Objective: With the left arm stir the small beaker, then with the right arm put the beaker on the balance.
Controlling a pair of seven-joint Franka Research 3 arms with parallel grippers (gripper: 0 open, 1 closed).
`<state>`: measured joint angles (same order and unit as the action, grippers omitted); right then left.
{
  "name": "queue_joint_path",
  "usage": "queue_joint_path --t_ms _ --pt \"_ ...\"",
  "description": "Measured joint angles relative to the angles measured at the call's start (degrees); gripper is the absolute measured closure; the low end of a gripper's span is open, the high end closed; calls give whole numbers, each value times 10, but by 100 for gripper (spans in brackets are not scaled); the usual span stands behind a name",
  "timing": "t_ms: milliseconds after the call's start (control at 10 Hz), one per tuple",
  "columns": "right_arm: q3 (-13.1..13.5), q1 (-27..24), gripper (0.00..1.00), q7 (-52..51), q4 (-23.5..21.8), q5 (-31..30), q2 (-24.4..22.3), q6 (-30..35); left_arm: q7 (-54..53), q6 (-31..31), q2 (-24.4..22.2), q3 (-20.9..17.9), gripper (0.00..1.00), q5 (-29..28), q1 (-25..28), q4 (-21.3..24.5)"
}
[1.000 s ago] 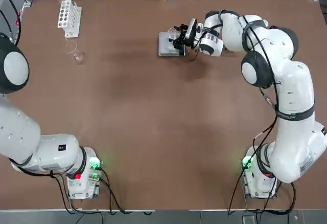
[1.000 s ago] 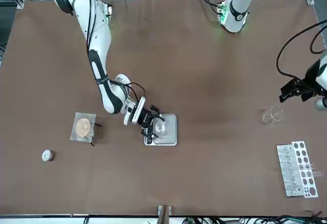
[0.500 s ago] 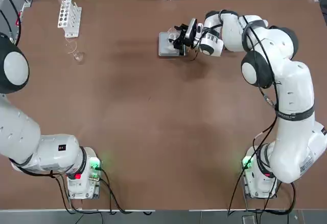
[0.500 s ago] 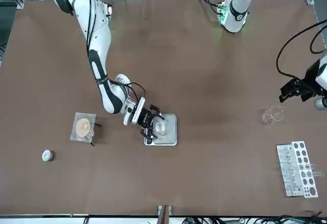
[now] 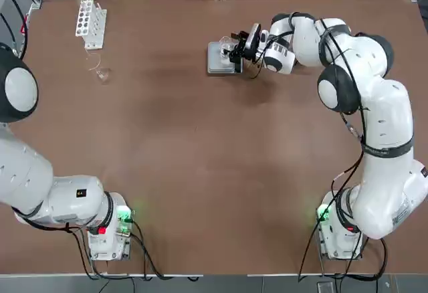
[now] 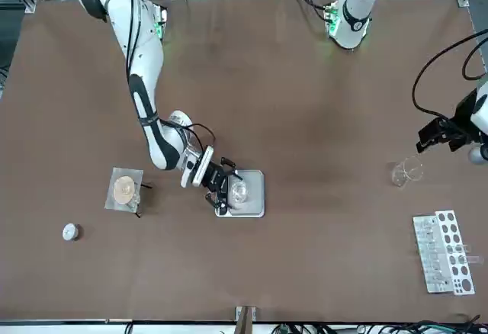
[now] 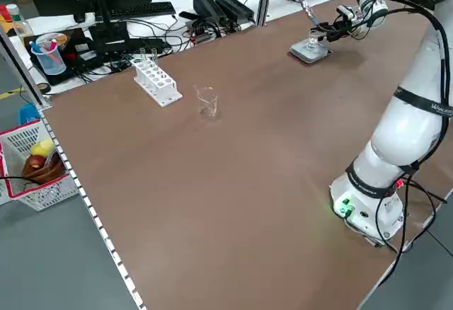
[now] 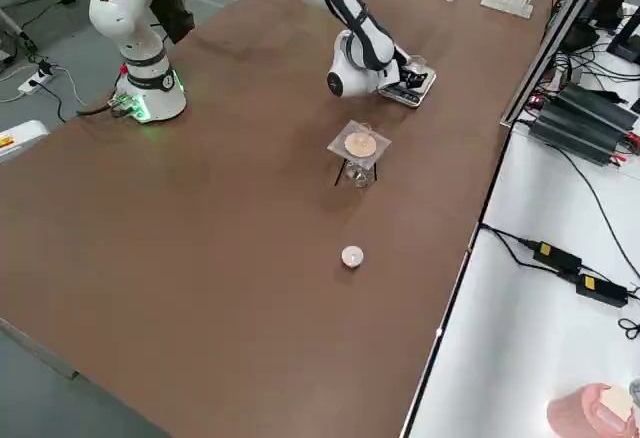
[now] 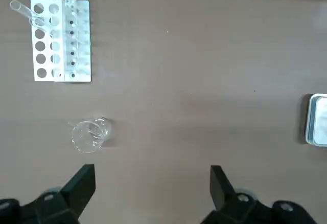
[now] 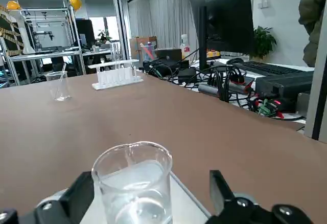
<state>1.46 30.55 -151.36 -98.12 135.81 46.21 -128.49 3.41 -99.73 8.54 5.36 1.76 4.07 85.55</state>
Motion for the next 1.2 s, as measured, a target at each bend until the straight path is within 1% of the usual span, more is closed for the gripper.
queue_joint_path --t_ms 300,500,800,1000,1200 --pt "0 -3 0 13 -25 0 -28 0 0 0 0 0 1 0 0 0" --pt "0 -9 0 36 -43 -8 -65 -1 -1 0 0 1 1 0 -2 0" --pt "4 -25 0 99 -52 -69 -112 -29 -1 -1 0 1 1 0 -2 0" --pt "4 -39 0 176 -52 -138 -149 -92 -1 -1 0 1 1 0 -2 0" --pt "4 -45 0 299 -52 -235 -191 -165 -1 -1 0 2 1 0 -3 0"
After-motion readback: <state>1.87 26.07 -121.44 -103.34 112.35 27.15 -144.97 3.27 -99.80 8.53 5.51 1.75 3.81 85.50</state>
